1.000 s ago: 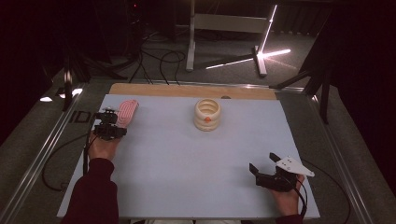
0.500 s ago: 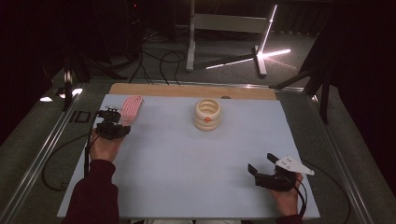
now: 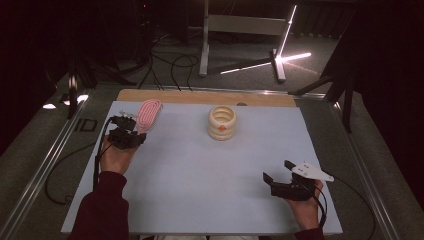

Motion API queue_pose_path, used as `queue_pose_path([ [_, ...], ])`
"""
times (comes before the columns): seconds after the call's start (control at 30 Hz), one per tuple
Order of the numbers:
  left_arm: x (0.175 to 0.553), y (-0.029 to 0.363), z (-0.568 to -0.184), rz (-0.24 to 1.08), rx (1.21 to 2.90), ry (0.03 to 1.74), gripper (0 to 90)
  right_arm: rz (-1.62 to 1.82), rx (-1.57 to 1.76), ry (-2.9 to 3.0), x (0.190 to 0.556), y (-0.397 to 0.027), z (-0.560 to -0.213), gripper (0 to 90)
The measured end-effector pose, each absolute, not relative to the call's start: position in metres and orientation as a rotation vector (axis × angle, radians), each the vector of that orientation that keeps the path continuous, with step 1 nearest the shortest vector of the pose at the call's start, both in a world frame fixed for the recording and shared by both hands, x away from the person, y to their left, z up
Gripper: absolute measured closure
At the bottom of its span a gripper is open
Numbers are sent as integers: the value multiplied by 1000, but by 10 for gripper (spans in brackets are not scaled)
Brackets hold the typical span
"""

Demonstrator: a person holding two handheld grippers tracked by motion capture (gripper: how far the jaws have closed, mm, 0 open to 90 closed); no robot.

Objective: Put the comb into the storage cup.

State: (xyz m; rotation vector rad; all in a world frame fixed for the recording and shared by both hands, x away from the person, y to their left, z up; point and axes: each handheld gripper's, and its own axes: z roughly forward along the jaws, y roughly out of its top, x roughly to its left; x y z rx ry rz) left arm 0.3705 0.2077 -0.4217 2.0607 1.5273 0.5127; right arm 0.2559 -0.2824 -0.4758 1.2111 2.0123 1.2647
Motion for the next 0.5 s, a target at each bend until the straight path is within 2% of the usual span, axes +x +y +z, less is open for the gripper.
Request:
queue_pose_path([
  [0.17, 367, 200, -415, 516, 2057, 1486, 697, 1336, 1207, 2042, 260, -275, -471, 78],
  [0.5, 361, 190, -403, 518, 2077, 1393, 696, 1397, 1180, 2073, 276, -257, -440, 78],
])
